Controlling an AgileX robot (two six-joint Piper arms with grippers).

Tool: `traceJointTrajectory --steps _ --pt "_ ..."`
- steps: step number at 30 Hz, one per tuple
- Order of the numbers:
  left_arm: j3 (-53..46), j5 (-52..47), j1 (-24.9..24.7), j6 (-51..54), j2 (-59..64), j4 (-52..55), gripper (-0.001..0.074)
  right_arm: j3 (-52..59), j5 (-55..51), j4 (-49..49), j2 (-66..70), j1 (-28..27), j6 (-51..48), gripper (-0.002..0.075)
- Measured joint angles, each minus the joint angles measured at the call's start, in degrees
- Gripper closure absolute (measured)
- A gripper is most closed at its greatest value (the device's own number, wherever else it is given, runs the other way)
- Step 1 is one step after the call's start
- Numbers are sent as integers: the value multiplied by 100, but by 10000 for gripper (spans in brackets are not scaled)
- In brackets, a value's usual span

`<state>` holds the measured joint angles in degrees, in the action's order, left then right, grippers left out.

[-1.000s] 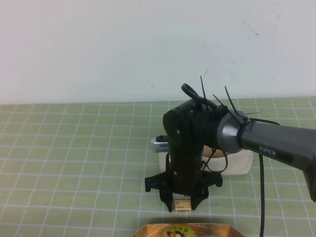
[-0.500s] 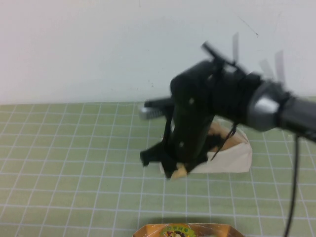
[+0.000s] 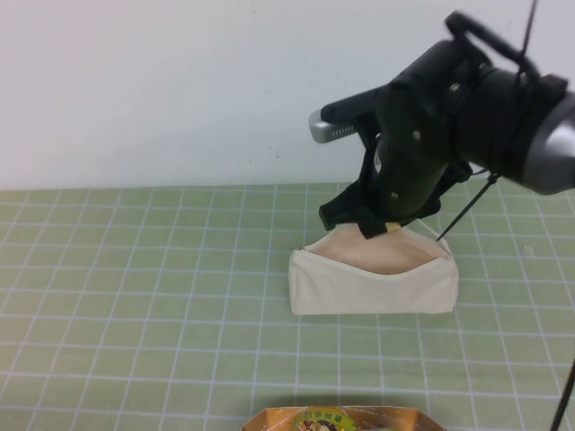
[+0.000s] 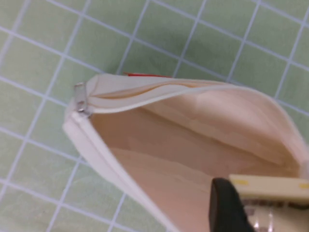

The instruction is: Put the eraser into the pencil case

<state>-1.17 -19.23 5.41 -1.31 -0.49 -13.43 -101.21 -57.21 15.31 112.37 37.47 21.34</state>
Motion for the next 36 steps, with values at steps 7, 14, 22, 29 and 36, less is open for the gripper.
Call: traceJointTrajectory --steps 7,14,22,29,36 --pt "0 0 0 0 0 0 736 0 114 0 342 -49 -14 313" --pt "0 0 0 0 0 0 736 27 129 -143 86 -53 -27 303" --pt "0 0 0 0 0 0 736 1697 1451 -530 -2206 72 -420 676" --pt "0 0 0 0 0 0 736 3669 2772 -485 -4742 87 -633 725" --pt "0 0 0 0 0 0 736 5200 2876 65 -6779 97 -643 727"
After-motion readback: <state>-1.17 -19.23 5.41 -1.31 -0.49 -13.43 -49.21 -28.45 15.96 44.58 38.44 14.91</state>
